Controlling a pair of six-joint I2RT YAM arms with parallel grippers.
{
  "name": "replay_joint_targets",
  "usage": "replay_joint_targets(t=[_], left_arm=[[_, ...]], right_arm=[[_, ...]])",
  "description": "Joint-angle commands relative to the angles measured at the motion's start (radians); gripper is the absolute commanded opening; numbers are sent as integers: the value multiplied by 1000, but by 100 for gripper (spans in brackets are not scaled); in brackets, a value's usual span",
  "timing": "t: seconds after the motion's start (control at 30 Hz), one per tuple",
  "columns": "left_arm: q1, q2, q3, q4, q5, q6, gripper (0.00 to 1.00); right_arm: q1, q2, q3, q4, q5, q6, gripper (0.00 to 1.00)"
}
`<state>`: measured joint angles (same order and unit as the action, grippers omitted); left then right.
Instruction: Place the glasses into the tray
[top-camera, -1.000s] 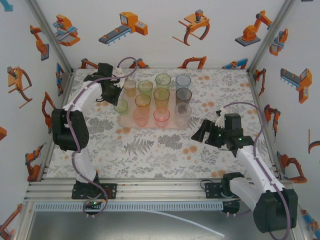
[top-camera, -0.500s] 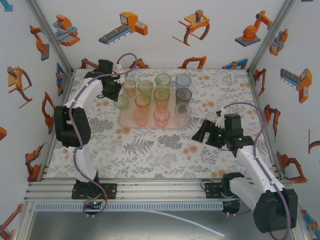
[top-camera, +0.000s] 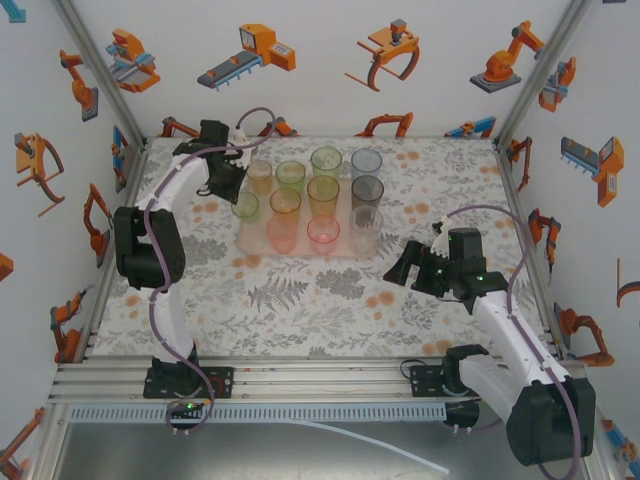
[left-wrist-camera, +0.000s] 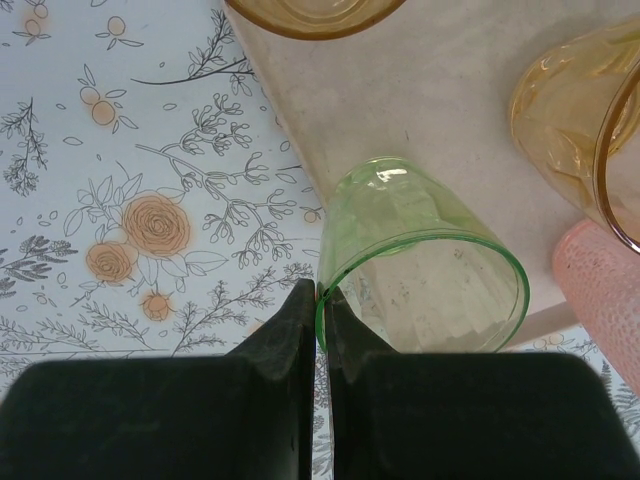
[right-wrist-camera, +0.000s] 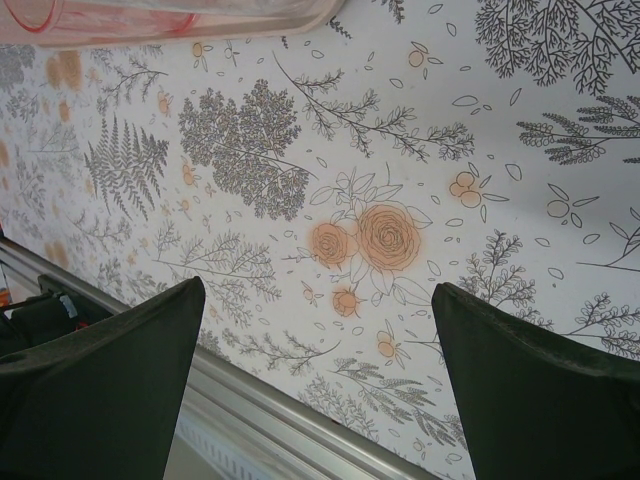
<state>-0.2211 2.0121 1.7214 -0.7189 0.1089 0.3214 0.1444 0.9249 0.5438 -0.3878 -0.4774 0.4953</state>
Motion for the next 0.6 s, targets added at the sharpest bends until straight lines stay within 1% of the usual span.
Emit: replay_joint_targets(t=[0.0, 0.37, 0.57], left_arm=[[5, 16, 27, -20, 16, -7, 3], [3, 48, 66, -33, 21, -11, 4], [3, 56, 78, -44, 21, -6, 5]], right_arm=[[-2, -10, 14, -13, 16, -17, 85], [-2, 11, 32, -13, 14, -19, 85], [-1, 20, 40, -14, 14, -19, 85]])
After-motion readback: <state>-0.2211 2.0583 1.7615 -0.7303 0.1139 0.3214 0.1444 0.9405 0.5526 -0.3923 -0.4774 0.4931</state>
